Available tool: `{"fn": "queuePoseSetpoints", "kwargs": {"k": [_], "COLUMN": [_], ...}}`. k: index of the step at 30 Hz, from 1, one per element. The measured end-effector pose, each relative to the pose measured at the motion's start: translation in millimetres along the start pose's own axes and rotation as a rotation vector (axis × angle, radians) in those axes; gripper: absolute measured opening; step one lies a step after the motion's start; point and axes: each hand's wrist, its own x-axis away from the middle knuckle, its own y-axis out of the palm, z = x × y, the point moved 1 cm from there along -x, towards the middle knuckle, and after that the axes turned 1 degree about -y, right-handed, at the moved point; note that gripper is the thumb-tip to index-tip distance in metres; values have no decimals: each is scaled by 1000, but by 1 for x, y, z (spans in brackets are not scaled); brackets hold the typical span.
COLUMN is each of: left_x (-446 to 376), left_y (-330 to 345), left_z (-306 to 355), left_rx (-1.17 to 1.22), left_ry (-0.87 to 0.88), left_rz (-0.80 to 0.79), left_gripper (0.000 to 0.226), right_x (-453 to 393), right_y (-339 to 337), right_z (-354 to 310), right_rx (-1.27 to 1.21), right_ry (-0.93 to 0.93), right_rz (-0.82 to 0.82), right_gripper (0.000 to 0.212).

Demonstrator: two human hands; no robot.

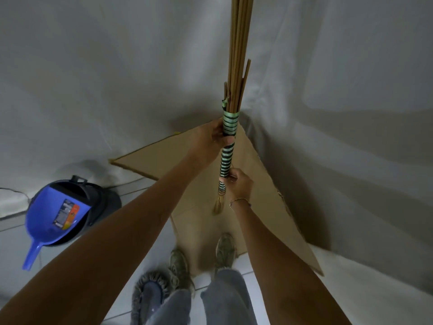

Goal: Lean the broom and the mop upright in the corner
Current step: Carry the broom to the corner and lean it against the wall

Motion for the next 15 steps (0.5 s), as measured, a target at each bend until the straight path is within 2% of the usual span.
{"fn": "queuePoseSetpoints", "kwargs": {"k": [8,15], "left_x": [-109,-159], "left_y": [23,25], "left_z": [-58,-102], "left_rx": [-23,109], "left_ry": [-52,-128], "left_rz": [74,102], "left_gripper": [37,35], "right_x": [-116,-178], "right_y": [43,69], "right_z": [37,67], "right_rx": [-48,-30], "right_ry": [32,48], "right_rz": [18,16], "right_gripper": [24,20]}}
